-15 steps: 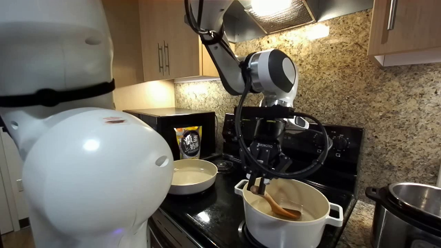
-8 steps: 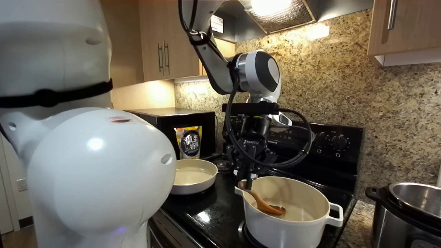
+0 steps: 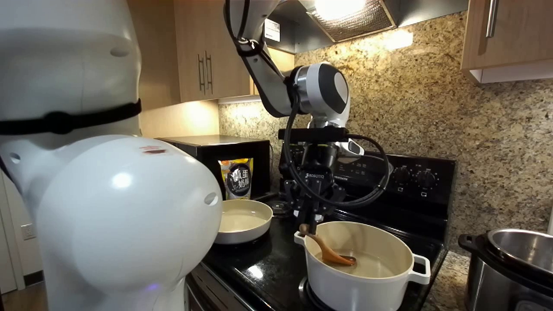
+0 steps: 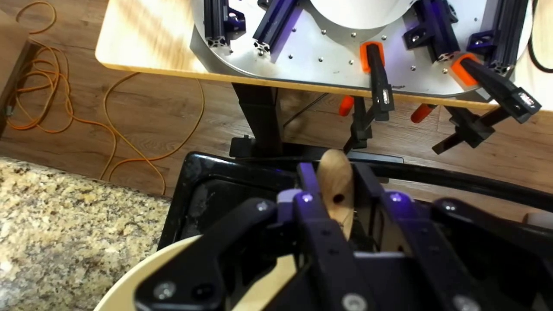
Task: Use the cooking stick to stir the pot
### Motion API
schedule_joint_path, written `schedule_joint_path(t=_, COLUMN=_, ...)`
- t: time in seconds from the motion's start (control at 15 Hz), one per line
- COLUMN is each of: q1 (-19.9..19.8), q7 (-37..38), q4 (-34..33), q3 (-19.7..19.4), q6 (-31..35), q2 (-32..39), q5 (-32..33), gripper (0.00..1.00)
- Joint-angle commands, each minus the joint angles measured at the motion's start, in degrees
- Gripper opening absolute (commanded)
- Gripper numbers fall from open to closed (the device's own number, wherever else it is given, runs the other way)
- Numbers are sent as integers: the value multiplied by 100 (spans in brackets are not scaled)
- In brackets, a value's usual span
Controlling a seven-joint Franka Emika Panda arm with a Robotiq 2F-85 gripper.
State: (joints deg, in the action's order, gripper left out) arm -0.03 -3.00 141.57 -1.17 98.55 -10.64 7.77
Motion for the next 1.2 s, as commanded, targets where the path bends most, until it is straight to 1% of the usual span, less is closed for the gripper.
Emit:
schedule_joint_path(t=0.0, q1=-111, q7=10, q4=6, q3=-66, q6=6, q2=-18, q5=113, gripper=6)
schedule_joint_path(t=0.27, q1=-236, q7=105, q4=151, q3=-175, q6=-62, q2=-178, q5=191, gripper=6)
schedule_joint_path(t=0.47, q1=-250, q7=225, q4=310, q3=-138, q6=-220, q2=-383, q5=312, gripper=6)
schedule_joint_path(t=0.8, q1=-103, q7=190, q4=508, q3=50, q6=-428, q2=-679, q5=344, gripper=6)
schedule_joint_path(t=1.13, q1=35, q7=107, q4=501, q3=197, q6=-398, q2=-650, q5=255, gripper=6)
